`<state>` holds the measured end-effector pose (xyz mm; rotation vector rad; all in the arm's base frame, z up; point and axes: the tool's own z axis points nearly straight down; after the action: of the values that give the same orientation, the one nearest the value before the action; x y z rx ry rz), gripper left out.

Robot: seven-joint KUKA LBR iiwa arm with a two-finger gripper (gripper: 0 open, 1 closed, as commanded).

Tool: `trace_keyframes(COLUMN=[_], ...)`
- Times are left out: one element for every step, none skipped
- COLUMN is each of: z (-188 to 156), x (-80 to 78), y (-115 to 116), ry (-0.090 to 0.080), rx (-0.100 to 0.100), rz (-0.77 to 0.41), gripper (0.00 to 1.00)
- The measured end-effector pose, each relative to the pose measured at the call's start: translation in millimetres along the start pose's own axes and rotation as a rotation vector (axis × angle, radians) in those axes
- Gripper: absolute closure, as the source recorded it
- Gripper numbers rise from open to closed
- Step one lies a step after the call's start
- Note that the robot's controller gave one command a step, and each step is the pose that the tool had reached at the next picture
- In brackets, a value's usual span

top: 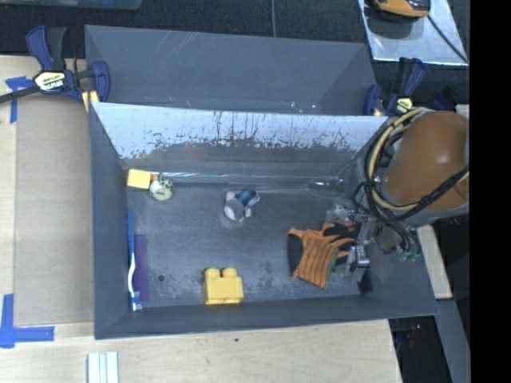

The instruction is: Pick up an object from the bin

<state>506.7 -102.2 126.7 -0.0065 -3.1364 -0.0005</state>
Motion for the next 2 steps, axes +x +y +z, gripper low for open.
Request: trace_keyframes(z=[-5,41], x=[-1.9,8.7], y=[0,9], ry=[-0.008,-0.014], rx=[0.001,0.001], rz=[-0.004,0.172], gripper=[0.0,0.0])
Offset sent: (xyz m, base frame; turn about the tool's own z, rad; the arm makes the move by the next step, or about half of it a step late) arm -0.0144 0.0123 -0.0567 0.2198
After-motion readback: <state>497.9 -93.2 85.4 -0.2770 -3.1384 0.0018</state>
